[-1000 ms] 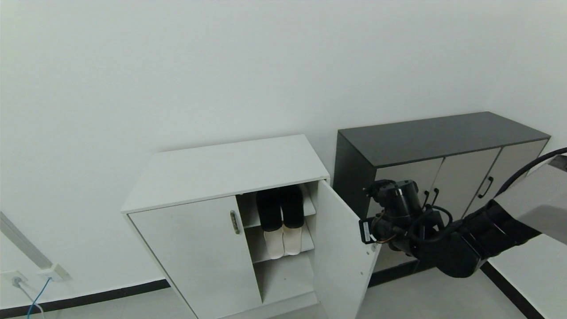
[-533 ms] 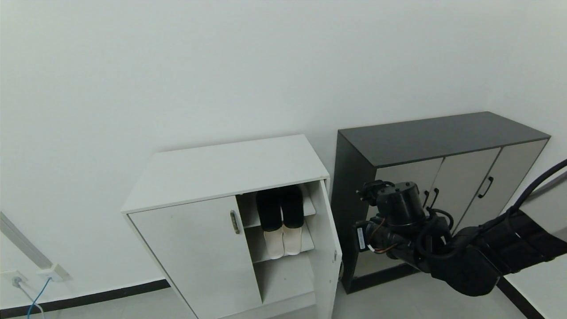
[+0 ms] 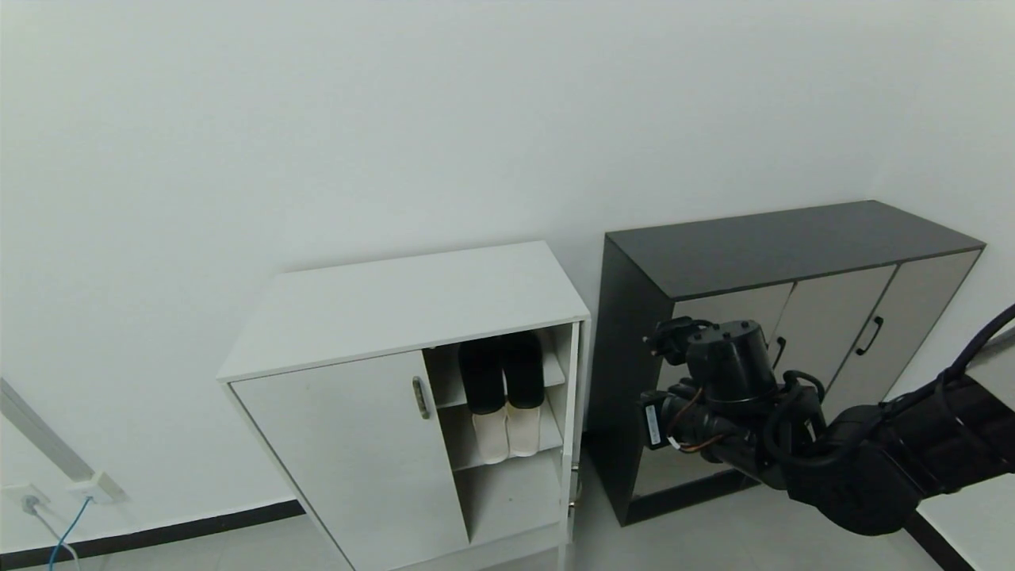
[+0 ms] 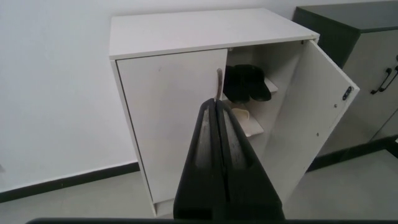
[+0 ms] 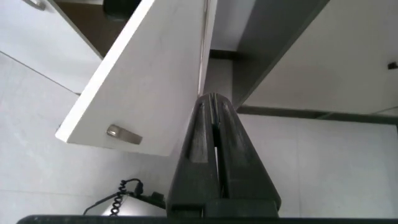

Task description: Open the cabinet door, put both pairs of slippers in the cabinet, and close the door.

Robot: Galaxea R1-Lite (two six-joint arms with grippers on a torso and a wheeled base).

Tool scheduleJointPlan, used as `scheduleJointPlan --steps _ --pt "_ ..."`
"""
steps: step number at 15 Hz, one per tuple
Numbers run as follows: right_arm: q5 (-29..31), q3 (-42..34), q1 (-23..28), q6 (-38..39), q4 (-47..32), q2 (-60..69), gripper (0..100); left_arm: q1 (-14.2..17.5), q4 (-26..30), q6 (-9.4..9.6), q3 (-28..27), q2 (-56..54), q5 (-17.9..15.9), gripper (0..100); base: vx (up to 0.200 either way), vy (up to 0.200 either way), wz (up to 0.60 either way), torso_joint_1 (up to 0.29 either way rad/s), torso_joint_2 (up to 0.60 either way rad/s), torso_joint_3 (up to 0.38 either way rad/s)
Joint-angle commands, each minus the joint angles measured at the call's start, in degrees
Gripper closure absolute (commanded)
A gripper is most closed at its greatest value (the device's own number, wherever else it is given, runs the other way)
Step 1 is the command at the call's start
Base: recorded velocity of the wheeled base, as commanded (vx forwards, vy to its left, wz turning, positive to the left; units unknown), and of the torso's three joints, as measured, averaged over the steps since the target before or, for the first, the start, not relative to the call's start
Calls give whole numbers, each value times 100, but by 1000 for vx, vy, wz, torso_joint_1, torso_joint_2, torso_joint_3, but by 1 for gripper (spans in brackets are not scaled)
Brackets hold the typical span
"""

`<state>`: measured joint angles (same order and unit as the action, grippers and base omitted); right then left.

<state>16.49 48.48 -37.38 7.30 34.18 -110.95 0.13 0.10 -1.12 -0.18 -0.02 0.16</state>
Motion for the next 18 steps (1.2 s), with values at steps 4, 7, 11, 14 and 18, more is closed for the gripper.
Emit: scheduleJointPlan --steps 4,7,11,14,18 --pt "-94 -85 2 -1 115 -59 100 4 -1 -2 1 2 2 100 0 0 150 -2 -1 2" --pt "-226 -252 20 -212 282 -67 100 4 -1 -2 1 2 2 100 0 0 0 0 0 0" --pt "-32 -454 284 -669 308 -67 100 4 -1 -2 1 2 2 100 0 0 0 0 0 0" --pt "-32 -559 336 -783 300 -261 100 4 -1 -11 1 2 2 100 0 0 0 0 0 0" --pt "-85 -480 248 -765 519 -753 100 4 -1 -11 1 2 2 100 0 0 0 0 0 0"
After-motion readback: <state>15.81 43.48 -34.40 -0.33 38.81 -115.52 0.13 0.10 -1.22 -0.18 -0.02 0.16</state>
